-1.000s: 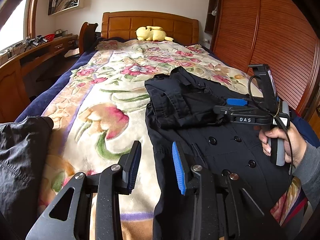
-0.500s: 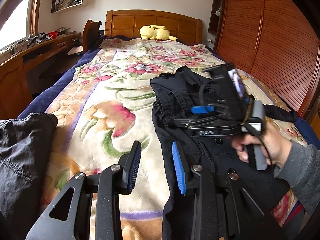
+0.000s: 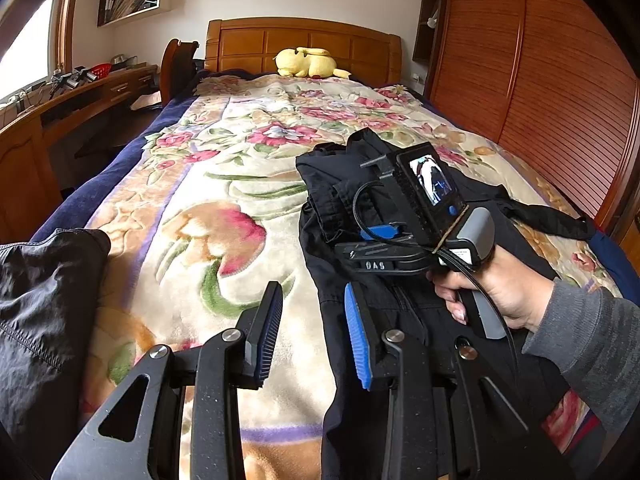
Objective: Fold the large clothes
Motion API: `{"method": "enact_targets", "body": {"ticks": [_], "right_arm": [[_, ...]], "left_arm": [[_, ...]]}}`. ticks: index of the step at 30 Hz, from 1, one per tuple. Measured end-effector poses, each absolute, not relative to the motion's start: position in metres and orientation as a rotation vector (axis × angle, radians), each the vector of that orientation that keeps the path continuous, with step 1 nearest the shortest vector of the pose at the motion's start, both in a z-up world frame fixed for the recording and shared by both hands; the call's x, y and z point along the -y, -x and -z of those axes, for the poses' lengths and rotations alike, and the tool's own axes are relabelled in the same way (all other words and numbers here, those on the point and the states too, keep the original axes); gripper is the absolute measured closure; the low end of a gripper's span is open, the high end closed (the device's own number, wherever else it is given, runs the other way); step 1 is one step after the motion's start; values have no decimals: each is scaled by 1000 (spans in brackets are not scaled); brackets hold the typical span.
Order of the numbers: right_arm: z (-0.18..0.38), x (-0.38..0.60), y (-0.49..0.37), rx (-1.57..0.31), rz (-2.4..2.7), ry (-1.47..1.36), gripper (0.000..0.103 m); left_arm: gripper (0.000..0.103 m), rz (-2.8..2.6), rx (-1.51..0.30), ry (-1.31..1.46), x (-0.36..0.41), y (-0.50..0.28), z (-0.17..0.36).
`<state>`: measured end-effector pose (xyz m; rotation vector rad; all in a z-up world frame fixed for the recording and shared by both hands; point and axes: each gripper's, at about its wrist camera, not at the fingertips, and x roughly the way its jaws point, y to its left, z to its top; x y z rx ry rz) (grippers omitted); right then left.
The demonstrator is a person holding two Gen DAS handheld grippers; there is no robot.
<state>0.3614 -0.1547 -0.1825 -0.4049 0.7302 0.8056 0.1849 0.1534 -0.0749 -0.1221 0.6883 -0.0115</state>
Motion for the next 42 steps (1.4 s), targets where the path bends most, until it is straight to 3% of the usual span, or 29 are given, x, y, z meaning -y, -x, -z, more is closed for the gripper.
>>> {"method": "enact_targets", "body": {"ticks": [1, 5, 20, 34, 42], "right_arm": [[182, 155, -363, -727, -809, 402, 80], [178, 156, -355, -663, -819, 441, 94], [73, 295, -282, -403, -729, 199, 96], [69, 366, -207, -422, -548, 95, 96], [109, 393, -165, -597, -562, 23, 95]], "left_arm": [[70, 12, -689, 122, -153, -185, 75], [70, 14, -692, 119, -152, -186, 75], [70, 67, -677, 93, -135, -184, 71], [70, 95, -669, 83, -126, -178, 69], [70, 102, -667, 70, -116, -176, 70]]}}
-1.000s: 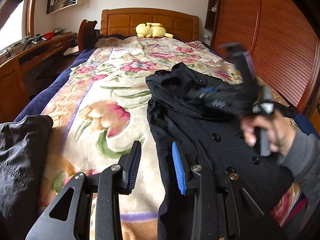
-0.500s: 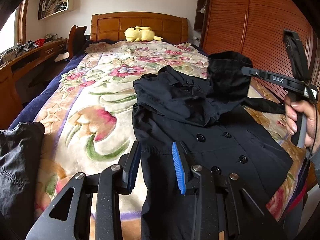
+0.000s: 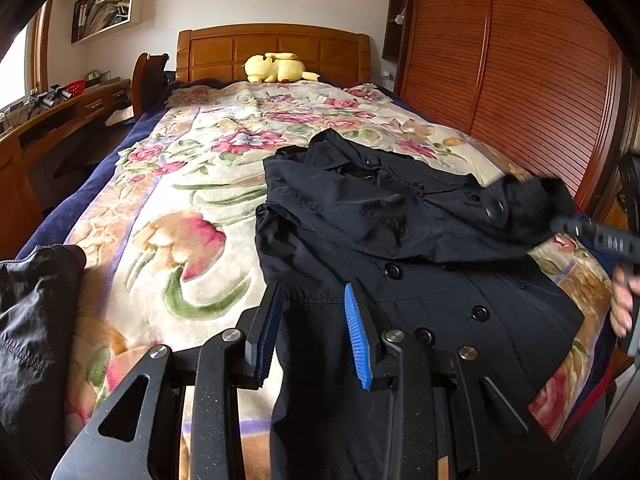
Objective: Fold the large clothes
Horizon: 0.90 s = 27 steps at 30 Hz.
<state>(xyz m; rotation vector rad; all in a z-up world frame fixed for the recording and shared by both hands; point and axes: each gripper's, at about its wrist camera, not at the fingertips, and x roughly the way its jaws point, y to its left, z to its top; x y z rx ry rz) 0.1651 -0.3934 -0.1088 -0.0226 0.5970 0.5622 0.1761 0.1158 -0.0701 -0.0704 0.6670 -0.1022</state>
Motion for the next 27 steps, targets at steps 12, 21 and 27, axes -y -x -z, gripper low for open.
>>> {"method": "enact_targets", "body": {"ticks": [12, 21, 27], "right_arm": [[127, 430, -123, -609, -526, 79, 64], [148, 453, -131, -624, -497, 146, 53], [162, 466, -151, -630, -446, 163, 53]], "left_arm": [[70, 176, -688, 25, -60, -166, 83], [70, 259, -727, 7, -10, -170, 97], [68, 338, -747, 20, 31, -179, 99]]}}
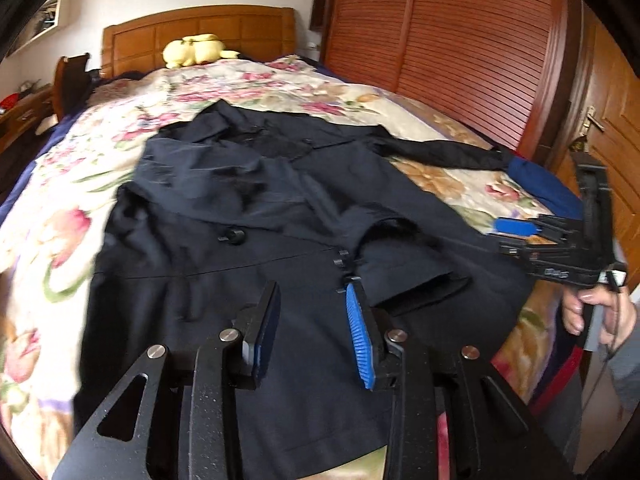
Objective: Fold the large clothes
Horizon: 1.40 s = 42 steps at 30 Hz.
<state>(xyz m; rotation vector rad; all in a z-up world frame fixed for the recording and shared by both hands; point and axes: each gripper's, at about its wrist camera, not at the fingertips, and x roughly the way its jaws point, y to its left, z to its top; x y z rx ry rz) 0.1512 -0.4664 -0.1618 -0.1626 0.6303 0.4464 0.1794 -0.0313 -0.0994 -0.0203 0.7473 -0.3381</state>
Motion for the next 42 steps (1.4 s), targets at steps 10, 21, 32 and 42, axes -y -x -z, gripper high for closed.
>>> {"method": "enact_targets", "body": {"ticks": [10, 21, 32, 42], "right_arm": [[193, 463, -178, -698, -464, 142, 53], [207, 460, -175, -659, -469, 152, 53], [212, 484, -166, -606, -513, 46, 53], [212, 490, -160, -584, -510, 31, 53]], "left_arm": [[54, 395, -822, 31, 80, -204, 120], [54, 347, -892, 52, 89, -224, 139], [97, 419, -849, -10, 115, -247, 108], [89, 421, -845, -92, 165, -300, 69]]}}
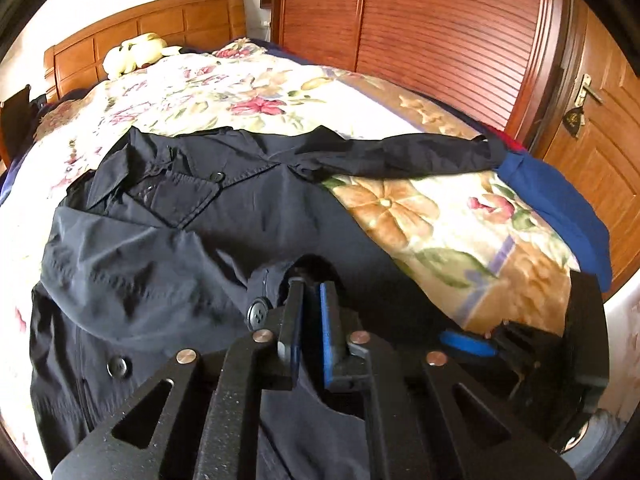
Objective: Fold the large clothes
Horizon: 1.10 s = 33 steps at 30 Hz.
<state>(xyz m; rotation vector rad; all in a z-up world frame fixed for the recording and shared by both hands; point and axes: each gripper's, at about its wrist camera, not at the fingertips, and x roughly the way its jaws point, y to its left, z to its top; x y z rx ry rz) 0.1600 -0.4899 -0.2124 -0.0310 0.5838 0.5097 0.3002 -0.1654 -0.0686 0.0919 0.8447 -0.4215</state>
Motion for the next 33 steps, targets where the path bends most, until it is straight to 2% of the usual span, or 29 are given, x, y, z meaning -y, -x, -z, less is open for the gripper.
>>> {"method": "enact_targets", "body": {"ticks": [3, 5, 14, 25, 33], "right_arm": [[212, 489, -161, -583, -515, 26, 53], [211, 490, -162, -584, -518, 18, 53], [210, 490, -165, -594, -519, 1, 53], [211, 483, -163, -579, -481, 53, 53], [211, 480, -166, -581, -469, 82, 53]], "left_arm": [[76, 430, -831, -95, 167, -299, 61], [72, 426, -819, -103, 165, -295, 56], [68, 425, -748, -105, 140, -274, 44], [66, 295, -728, -48, 62, -248, 99], [66, 191, -711, 5, 5, -237, 116]]}}
